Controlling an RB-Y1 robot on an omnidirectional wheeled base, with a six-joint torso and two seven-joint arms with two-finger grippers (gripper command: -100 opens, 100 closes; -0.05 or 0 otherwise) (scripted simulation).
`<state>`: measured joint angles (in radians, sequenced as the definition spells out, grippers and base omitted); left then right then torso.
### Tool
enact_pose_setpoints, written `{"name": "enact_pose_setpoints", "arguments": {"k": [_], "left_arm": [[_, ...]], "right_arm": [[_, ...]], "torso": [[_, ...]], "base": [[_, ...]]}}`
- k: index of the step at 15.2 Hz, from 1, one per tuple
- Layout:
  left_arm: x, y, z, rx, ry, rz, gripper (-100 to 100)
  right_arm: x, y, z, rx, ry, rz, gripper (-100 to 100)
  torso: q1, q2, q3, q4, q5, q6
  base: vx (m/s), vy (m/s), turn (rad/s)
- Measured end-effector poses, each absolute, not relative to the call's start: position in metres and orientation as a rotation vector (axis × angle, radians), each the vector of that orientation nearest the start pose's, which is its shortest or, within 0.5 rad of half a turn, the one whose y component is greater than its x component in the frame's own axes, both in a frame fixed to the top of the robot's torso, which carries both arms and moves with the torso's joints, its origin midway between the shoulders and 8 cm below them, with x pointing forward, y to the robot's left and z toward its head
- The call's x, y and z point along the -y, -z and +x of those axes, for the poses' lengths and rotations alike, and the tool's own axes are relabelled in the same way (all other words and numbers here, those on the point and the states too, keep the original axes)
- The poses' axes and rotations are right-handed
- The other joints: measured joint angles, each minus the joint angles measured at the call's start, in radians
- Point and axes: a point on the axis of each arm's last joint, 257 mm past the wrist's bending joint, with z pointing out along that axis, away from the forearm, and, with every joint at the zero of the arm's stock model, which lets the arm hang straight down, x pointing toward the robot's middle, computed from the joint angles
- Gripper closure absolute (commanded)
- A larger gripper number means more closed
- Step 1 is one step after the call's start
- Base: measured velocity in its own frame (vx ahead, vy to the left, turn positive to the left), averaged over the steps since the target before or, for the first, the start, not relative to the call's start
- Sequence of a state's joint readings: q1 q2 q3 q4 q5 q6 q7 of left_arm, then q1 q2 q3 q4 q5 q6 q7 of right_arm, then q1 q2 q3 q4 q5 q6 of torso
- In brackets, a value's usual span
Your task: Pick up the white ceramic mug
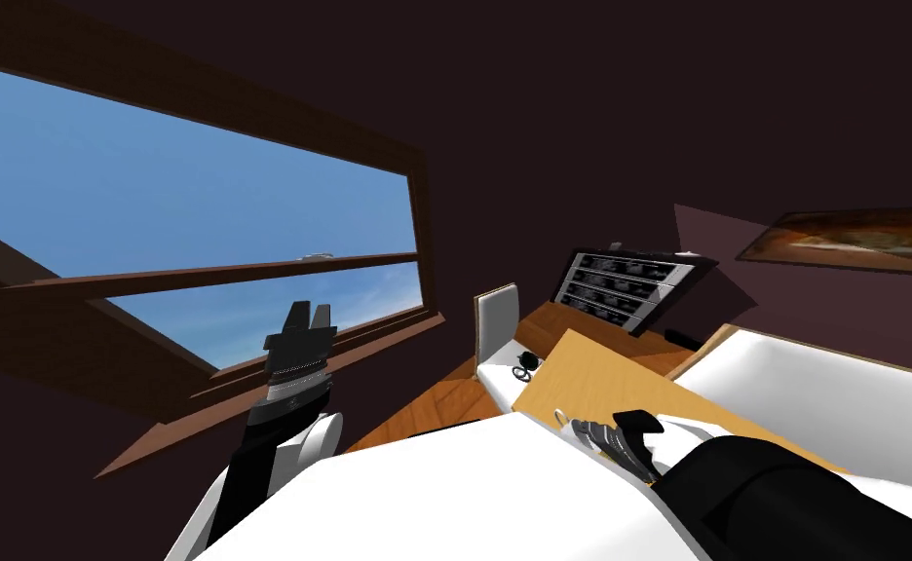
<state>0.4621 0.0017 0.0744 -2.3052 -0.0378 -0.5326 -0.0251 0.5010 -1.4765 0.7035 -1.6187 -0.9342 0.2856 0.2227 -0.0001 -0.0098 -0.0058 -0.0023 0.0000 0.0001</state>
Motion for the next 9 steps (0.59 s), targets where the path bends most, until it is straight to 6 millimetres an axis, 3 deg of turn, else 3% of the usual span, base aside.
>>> {"name": "enact_pose_setpoints", "arguments": {"k": [9], "left_arm": [[-0.291, -0.054, 0.332, -0.573, 1.214, -0.541, 0]], "right_arm": [[0.577, 0.463, 0.047, -2.539, 0.080, 1.447, -100]], "torso": [[-0.001, 0.006, 0.004, 0.002, -0.002, -0.002]], "base": [[-0.007, 0.027, 0.160]]}}
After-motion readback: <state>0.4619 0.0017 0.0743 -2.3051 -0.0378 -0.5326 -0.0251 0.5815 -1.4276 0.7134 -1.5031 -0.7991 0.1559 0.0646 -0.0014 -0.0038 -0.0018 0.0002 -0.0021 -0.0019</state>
